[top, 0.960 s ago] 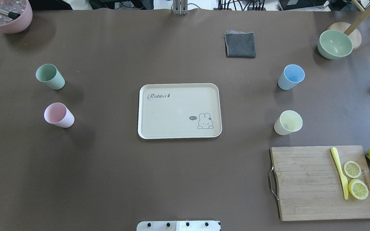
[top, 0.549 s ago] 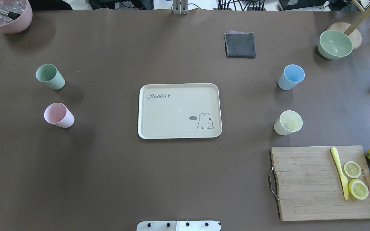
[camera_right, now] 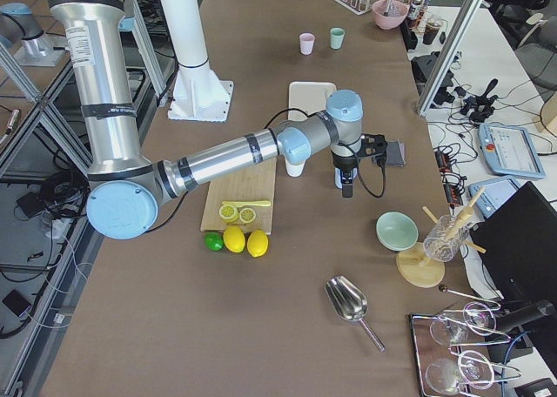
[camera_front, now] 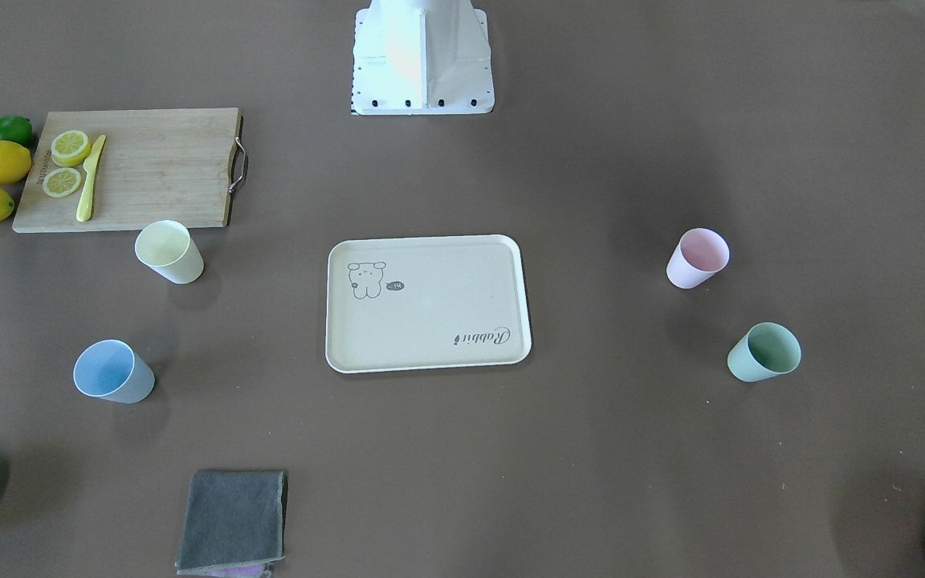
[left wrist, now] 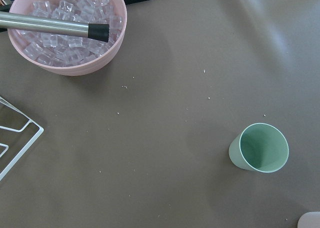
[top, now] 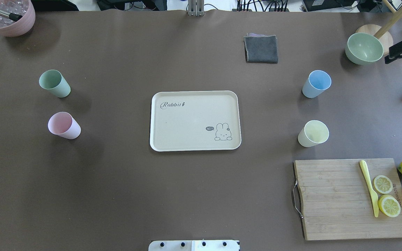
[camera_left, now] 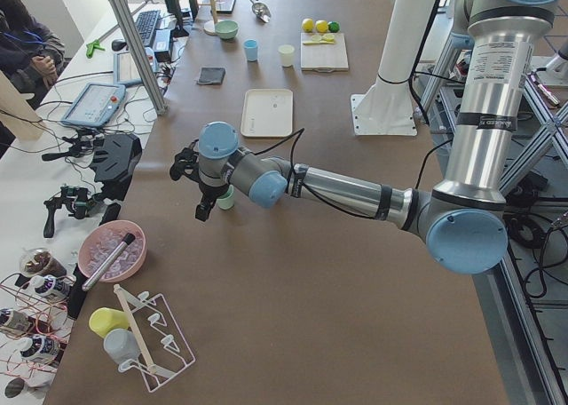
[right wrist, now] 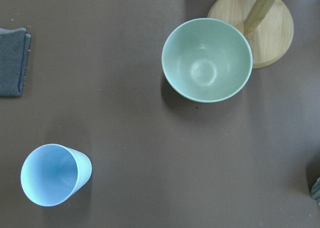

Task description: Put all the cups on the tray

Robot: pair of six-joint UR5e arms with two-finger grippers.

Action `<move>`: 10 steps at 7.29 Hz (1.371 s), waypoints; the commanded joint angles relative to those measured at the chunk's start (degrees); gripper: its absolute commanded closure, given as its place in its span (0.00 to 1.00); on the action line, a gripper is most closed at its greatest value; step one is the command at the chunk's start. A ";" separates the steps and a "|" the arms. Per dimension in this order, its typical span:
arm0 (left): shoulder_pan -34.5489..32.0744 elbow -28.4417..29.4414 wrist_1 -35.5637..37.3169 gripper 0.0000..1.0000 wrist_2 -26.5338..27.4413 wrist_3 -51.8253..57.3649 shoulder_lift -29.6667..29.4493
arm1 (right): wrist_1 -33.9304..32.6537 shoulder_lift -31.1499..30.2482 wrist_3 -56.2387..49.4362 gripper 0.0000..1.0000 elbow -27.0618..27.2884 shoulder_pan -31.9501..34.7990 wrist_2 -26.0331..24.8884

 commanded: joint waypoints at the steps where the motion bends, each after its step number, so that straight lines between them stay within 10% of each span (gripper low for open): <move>1: 6.26 7.06 -1.31 0.01 2.04 -5.68 -6.37 | 0.18 3.83 2.36 0.00 -3.96 -4.41 -2.42; 5: 15.42 15.34 -13.00 0.10 10.49 -13.17 -8.15 | 0.27 3.58 2.45 0.00 -4.24 -5.12 -2.33; 8: 16.30 15.26 -13.10 0.94 10.41 -13.79 -7.89 | 0.18 3.40 2.45 0.00 -4.24 -5.21 -2.33; 10: 17.27 14.65 -16.33 1.00 10.32 -18.42 -7.53 | 0.27 3.32 2.45 0.00 -4.33 -5.30 -2.42</move>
